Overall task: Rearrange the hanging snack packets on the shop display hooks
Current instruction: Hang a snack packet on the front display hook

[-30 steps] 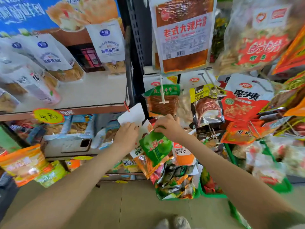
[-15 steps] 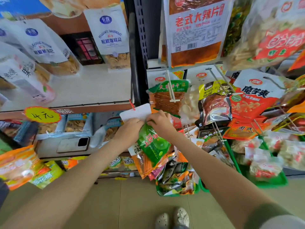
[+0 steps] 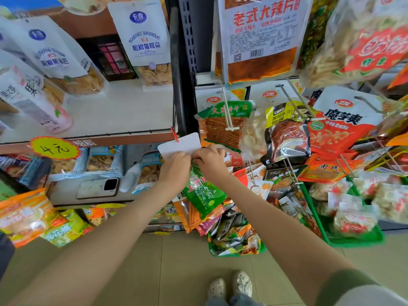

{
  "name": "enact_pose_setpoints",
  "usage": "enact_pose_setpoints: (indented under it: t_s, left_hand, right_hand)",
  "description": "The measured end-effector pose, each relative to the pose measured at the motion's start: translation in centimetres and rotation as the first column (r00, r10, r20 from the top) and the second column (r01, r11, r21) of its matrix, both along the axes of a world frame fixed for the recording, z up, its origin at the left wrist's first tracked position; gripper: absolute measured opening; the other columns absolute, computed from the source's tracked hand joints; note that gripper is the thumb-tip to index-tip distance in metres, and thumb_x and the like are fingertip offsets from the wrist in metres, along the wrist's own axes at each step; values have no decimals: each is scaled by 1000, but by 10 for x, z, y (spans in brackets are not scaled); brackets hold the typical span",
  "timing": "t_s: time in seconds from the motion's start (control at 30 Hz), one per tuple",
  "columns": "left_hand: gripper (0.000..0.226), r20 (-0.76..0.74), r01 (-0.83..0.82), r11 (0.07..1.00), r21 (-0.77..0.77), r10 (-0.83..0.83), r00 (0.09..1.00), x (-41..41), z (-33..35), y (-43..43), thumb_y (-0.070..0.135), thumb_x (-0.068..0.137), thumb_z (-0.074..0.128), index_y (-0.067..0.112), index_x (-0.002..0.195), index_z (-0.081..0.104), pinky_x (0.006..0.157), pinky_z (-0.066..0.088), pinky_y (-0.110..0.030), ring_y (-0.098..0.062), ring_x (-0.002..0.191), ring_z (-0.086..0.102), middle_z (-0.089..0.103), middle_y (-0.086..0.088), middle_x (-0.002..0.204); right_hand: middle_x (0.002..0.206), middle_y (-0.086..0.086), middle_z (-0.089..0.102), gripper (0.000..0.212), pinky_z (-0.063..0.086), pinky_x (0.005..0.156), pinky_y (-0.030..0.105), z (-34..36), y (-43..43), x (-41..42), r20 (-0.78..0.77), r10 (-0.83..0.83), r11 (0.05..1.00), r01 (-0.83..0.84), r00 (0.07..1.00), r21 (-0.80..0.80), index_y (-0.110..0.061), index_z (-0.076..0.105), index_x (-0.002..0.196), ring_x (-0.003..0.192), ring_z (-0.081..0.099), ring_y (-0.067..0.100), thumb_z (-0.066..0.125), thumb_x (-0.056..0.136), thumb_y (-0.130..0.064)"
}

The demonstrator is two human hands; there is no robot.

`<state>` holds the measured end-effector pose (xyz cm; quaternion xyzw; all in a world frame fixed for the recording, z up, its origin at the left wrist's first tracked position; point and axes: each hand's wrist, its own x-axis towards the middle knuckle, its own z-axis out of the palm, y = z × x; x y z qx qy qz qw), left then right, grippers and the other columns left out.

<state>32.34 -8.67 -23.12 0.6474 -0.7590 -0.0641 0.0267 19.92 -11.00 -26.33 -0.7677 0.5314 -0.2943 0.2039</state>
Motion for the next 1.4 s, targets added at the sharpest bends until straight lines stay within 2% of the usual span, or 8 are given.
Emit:
enact_pose_setpoints:
  t_s: [0.17,0.6,0.7,0.8,0.97,1.17,1.27,1.4]
  left_hand:
    - [23,47,-15,998,-64,18,999,-5,0,6,7,92,46,7,112,57,62,31,-29,-23,108,47,54,-8,109]
    - [18,201,28,993,-117,-4,980,-3,5,13,3,88,50,5,105,57,63,36,-31,-27,101,54,58,-11,105]
    - [16,239,70,993,-98,-45,970,-4,6,16,-2,79,61,4,94,60,65,45,-34,-29,90,59,61,-12,93]
    - [28,254,100,986,-135,-63,965,-2,7,17,-5,58,77,6,78,61,54,46,-32,-27,72,61,61,-11,76]
    - [29,263,30,996,-84,-7,965,-8,8,14,-2,86,49,5,114,51,79,43,-32,-26,109,50,54,-11,115]
    - [30,255,42,994,-102,-15,967,-6,8,17,-1,86,49,7,115,47,82,42,-29,-24,111,51,54,-8,118]
    - [29,243,64,988,-139,-29,970,-3,5,16,-1,87,48,7,115,47,82,43,-29,-24,110,52,55,-8,117]
    - [28,223,80,984,-161,-43,974,-1,0,16,-2,85,51,6,112,49,81,45,-30,-25,105,55,58,-10,112]
  right_hand:
    - [91,-4,66,21,10,70,29,2,0,2,-29,11,999,-10,1000,51,-17,67,86,97,42,22,49,88,-7]
    - [105,-4,64,21,10,71,32,11,-2,5,-169,24,990,1,985,143,-19,67,93,108,39,22,46,93,-18]
    - [109,-2,60,19,14,79,34,8,-5,4,-144,-9,972,42,990,231,-22,68,93,114,36,23,49,91,-22]
    - [111,-2,59,20,18,87,37,13,-9,2,-154,3,951,45,988,306,-26,69,100,120,33,25,51,91,-28]
    - [120,-1,58,21,19,100,46,16,-12,1,-157,4,916,59,988,396,-31,68,104,130,27,29,53,89,-35]
    - [97,2,68,19,29,95,34,13,-13,1,-28,-41,890,49,999,453,-21,73,97,96,49,19,59,86,-29]
    - [96,2,67,20,28,72,27,19,-11,1,-39,-44,870,58,998,489,-16,71,101,87,48,16,57,89,-24]
    - [94,8,71,18,47,82,35,14,-12,6,72,-92,854,41,993,518,-11,73,96,88,60,24,61,85,-16]
